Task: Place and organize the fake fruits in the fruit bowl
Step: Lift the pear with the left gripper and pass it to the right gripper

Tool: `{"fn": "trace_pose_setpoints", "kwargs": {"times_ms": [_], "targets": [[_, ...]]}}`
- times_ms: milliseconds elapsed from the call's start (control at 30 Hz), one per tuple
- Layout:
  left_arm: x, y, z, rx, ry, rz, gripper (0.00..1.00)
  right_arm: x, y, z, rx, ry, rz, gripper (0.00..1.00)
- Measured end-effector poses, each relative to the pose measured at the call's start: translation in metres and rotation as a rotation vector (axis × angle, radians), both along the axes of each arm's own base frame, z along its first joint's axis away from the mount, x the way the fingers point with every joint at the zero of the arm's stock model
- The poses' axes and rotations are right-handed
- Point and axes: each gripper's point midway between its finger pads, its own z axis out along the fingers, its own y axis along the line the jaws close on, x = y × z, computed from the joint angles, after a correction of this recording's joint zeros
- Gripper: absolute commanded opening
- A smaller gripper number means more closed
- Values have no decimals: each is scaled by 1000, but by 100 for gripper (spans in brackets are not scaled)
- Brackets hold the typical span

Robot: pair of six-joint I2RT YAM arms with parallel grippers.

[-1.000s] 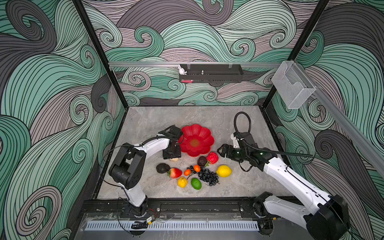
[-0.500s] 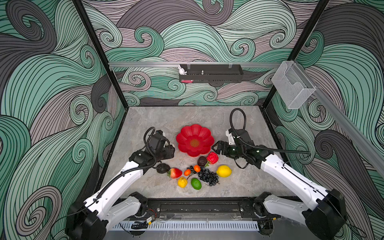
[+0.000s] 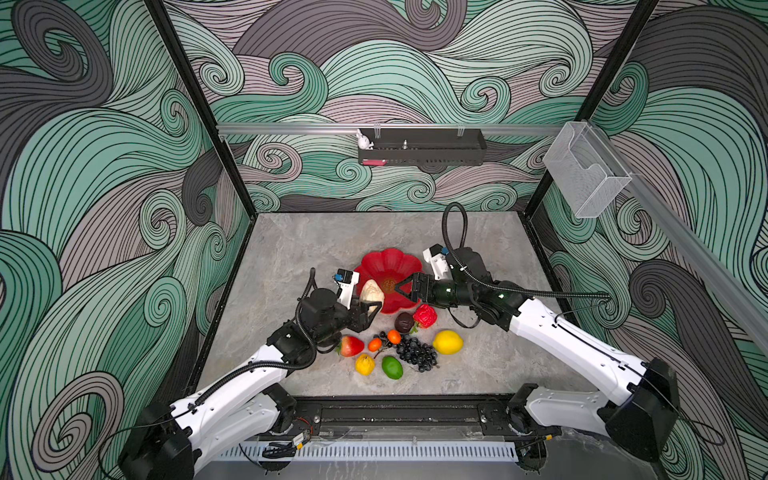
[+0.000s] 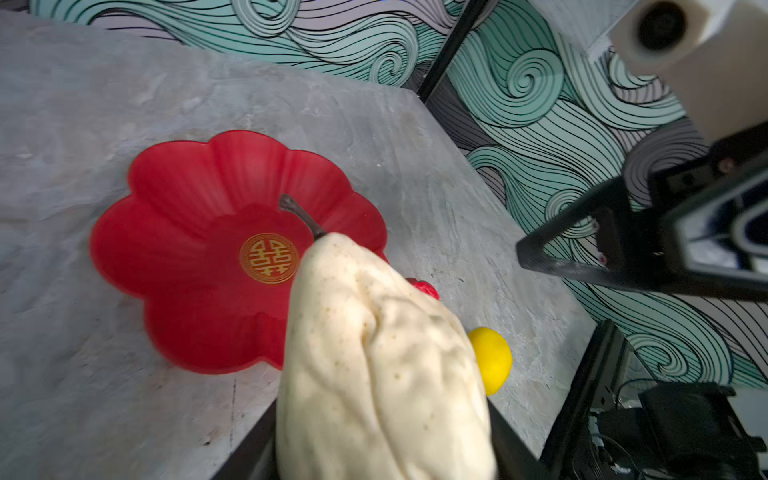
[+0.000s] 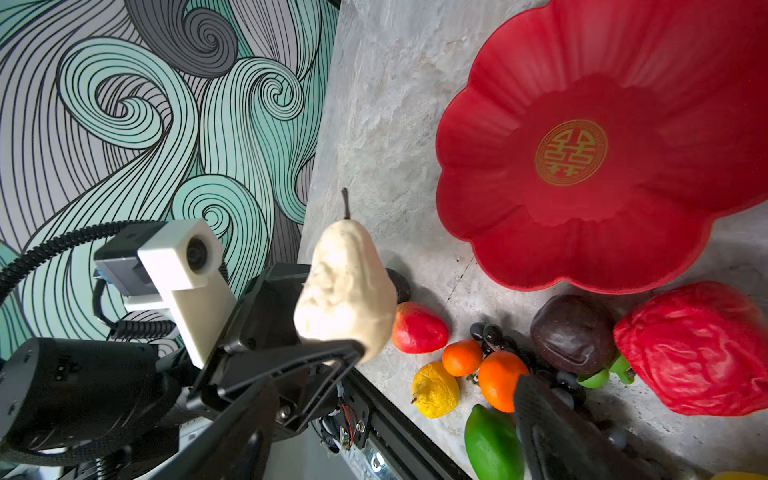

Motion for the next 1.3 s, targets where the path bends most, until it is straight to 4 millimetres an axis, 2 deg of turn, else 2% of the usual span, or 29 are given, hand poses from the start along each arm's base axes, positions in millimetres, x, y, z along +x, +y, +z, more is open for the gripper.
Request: {"fn": "trace_pose_setpoints", "kwargs": {"times_ms": [333,500,667,1000,1300], "targets": [[-25,-34,1,24,-182,-163,47,-14,10,-7,-2,37,69,90],[-33,-48,-7,85,-231,-220,46,-17,9,-24,-60,81,92,90],[-34,-53,-5,112,-272,-236,47,-22,5,-39,-115,120,110,88],[-34,-55,-7,155,-312,-237,49,-29,9,-42,-114,142,162,76],[-34,-59,-10,193,-333,-245,52,-33,15,-46,-110,156,202,59]]}}
